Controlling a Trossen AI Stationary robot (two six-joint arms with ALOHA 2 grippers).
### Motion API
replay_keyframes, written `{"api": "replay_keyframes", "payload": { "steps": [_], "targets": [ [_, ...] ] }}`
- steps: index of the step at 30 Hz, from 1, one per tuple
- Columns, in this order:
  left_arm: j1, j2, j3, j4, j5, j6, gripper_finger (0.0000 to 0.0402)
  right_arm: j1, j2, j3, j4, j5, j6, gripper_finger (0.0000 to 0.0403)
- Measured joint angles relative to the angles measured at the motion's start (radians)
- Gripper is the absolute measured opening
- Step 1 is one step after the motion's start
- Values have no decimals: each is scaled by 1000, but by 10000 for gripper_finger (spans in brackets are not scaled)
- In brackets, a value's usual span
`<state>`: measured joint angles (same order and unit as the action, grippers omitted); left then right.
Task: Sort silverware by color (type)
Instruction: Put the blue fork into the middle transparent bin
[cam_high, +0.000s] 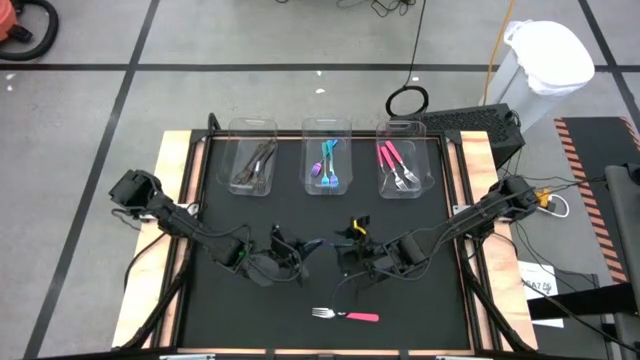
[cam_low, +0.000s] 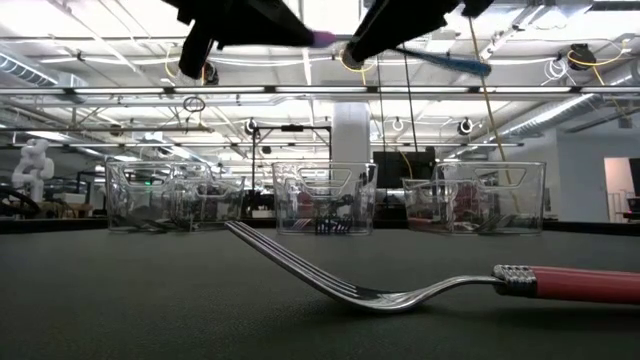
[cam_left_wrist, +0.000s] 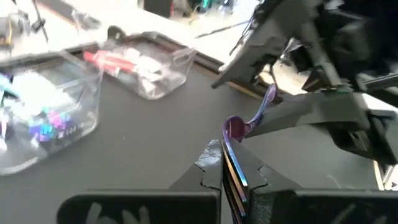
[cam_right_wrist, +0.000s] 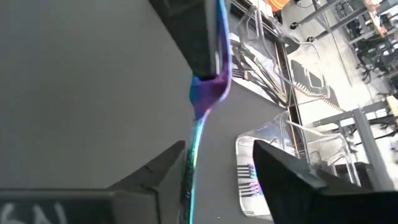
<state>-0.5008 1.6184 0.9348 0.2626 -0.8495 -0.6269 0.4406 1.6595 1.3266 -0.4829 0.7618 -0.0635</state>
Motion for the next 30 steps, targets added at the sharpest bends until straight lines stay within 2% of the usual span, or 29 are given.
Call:
{"api": "replay_keyframes", "payload": {
  "steps": [5,14,20,25,30],
  "targets": [
    [-18,-8,0,95,-13,149,3,9,-37,0,-57,-1,71,210],
    [-52,-49,1,159,-27,295,3,33,-93,0,-283,5,270,212],
    [-91,-58,0,182,-92,349,3,88,-98,0,-459,69,416,212],
    [-122,-81,2,189,-100,372,3,146,-98,-1,-606,144,552,212],
    [-164,-87,0,289,-112,460,3,211,-98,-1,-776,196,708,212]
  ]
}}
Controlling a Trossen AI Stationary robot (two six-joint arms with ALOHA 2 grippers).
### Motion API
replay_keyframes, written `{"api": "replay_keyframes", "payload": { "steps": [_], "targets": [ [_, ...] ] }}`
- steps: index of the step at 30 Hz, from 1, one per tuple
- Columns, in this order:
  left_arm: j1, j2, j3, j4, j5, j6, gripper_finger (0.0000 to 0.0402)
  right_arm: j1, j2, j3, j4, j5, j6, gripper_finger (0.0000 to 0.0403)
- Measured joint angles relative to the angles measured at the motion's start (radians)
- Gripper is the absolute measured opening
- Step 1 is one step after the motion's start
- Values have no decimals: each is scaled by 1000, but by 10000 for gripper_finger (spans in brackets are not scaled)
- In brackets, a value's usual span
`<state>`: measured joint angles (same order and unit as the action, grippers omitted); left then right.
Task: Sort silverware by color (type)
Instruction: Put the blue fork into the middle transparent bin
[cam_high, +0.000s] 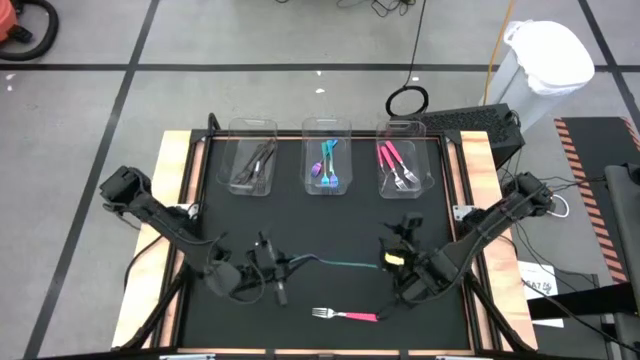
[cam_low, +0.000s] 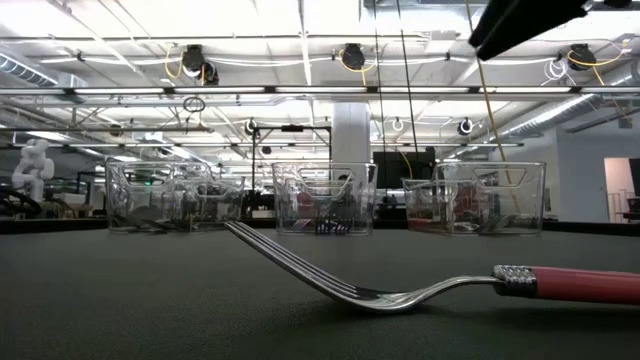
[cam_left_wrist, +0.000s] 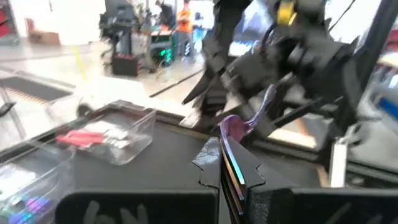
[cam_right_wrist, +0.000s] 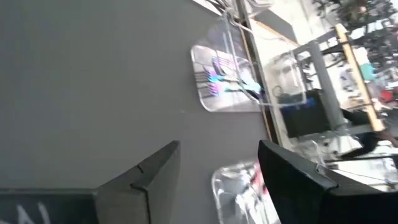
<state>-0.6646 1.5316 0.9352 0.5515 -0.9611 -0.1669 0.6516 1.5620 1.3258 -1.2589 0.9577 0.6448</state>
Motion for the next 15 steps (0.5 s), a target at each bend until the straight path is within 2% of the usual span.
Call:
{"api": "replay_keyframes", "payload": {
  "steps": [4,9,15],
  "targets": [
    [-28,-3,0,96,-1,78,3,50,0,0,-87,16,92,212],
    [-51,-3,0,202,-2,167,3,125,-1,-29,-99,17,157,212],
    [-58,-2,0,307,-3,282,3,214,-34,-198,60,74,235,212]
  ]
}}
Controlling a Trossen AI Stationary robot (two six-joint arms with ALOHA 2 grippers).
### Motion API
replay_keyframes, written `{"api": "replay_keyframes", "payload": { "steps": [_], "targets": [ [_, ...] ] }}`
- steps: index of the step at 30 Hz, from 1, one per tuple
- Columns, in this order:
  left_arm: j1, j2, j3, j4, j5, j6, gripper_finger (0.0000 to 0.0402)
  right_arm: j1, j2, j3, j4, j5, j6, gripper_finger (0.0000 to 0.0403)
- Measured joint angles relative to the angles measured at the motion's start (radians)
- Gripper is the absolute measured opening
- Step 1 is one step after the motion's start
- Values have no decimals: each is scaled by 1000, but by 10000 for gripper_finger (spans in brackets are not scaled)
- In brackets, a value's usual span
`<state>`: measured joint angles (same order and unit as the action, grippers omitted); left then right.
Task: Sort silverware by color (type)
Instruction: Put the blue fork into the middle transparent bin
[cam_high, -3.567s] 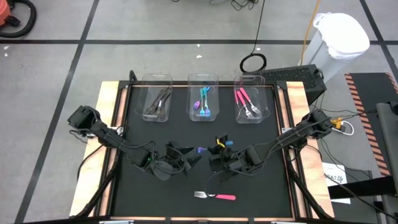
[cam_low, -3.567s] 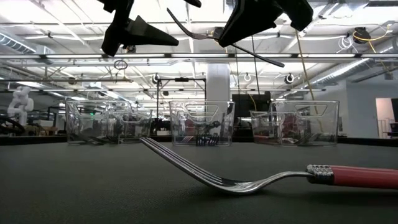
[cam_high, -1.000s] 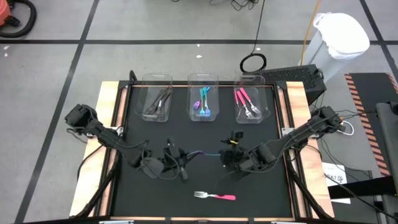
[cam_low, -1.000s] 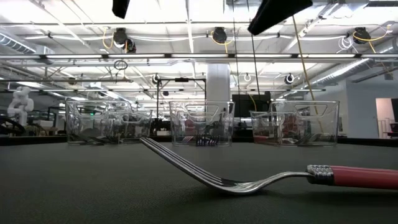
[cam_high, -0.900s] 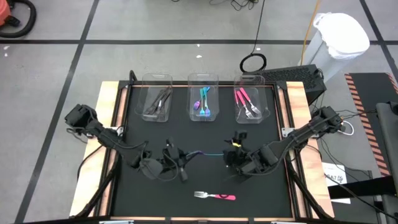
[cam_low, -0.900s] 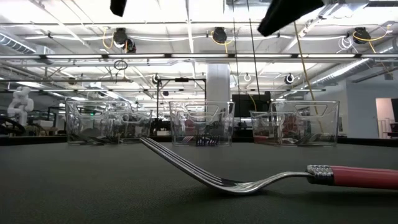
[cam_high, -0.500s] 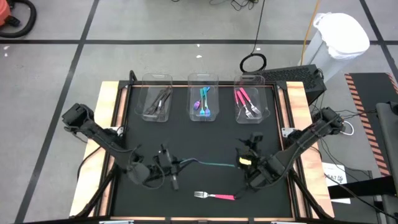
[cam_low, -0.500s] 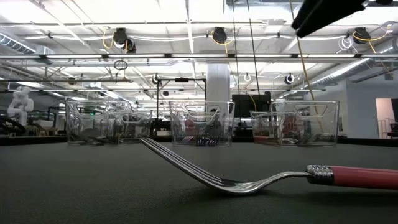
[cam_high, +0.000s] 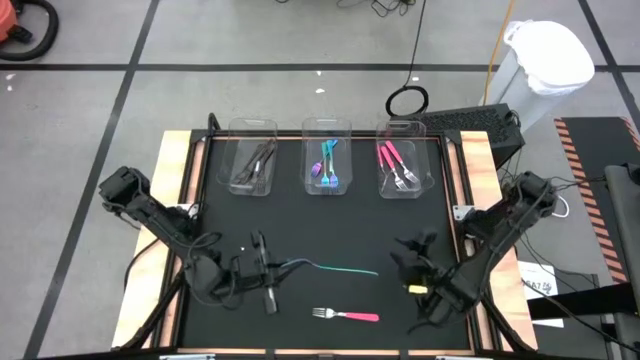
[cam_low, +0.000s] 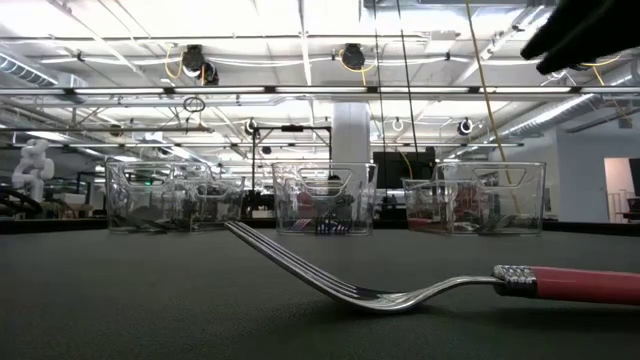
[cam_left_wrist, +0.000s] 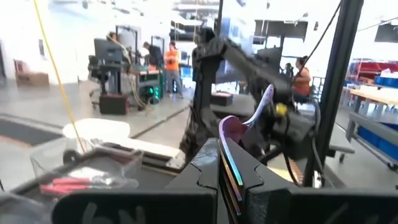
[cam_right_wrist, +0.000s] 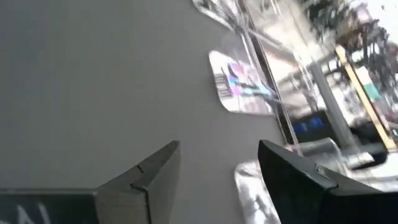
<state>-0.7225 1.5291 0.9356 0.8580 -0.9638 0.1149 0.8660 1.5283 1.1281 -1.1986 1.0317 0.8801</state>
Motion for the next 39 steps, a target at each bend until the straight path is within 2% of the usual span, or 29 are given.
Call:
{"api": "replay_keyframes", "payload": {
  "steps": [4,8,13,18,21,25,30,33,39],
  "targets": [
    [18,0,0,122,15,130,3,31,-35,-146,222,67,-35,212],
    [54,1,0,224,125,226,3,29,-65,-259,470,55,-185,211],
    [119,2,0,254,240,239,3,-1,-100,-336,722,-103,-437,199],
    [195,27,0,310,343,233,3,-35,-138,-391,976,-173,-687,191],
    [234,58,0,402,430,234,3,-65,-168,-452,1213,-218,-850,192],
    [275,110,0,507,520,236,3,-123,-206,-575,1597,-344,-1028,191],
    [313,182,0,634,599,232,3,-202,-228,-707,2029,-497,-1127,192],
    [325,237,0,709,626,231,3,-229,-232,-722,2137,-541,-1139,192],
    [347,306,30,714,655,206,3,-268,-236,-683,2214,-605,-1166,192]
  ]
}}
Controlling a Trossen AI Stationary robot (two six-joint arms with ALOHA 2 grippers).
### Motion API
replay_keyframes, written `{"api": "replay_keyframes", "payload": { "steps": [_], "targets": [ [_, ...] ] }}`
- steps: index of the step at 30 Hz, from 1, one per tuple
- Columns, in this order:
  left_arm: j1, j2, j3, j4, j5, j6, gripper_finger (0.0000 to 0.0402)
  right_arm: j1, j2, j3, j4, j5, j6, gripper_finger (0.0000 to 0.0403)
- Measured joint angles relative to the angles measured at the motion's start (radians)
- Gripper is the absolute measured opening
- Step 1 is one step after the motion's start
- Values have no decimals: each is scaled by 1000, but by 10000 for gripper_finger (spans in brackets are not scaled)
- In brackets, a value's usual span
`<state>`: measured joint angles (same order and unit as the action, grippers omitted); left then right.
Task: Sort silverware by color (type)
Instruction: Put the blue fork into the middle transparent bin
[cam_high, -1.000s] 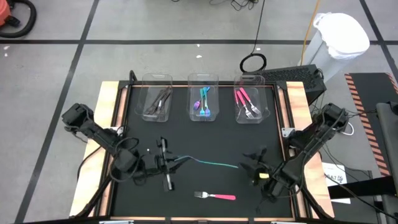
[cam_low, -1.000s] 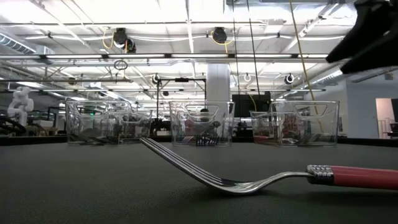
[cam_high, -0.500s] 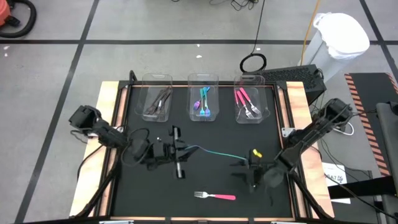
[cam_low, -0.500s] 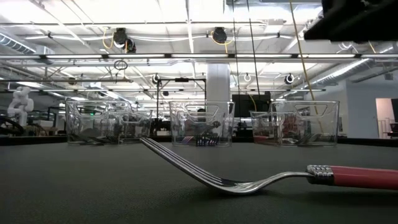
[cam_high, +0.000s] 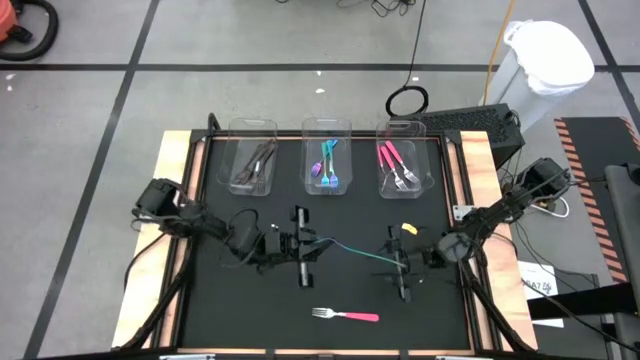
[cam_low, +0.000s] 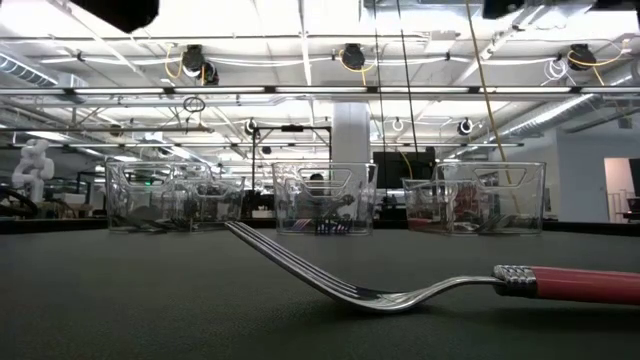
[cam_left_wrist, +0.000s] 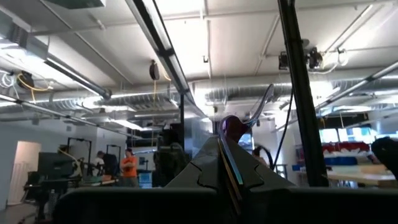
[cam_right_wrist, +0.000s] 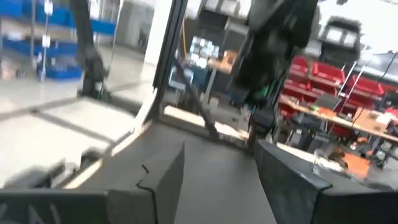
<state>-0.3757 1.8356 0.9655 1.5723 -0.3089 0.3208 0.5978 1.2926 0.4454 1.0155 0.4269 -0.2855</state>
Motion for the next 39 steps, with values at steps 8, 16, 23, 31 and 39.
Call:
{"api": "replay_keyframes", "payload": {
  "steps": [8,16,23,31,39],
  "targets": [
    [12,44,63,-1,58,-9,3,-47,0,90,154,-170,-29,192],
    [12,44,68,-1,100,-10,3,-58,0,192,196,-268,-155,192],
    [12,44,68,-1,125,-12,3,-62,0,248,183,-327,-176,192],
    [12,44,68,-2,150,-27,3,-62,0,280,184,-328,-199,192],
    [12,44,68,-9,139,-27,3,-61,1,309,183,-380,-206,192]
  ]
}}
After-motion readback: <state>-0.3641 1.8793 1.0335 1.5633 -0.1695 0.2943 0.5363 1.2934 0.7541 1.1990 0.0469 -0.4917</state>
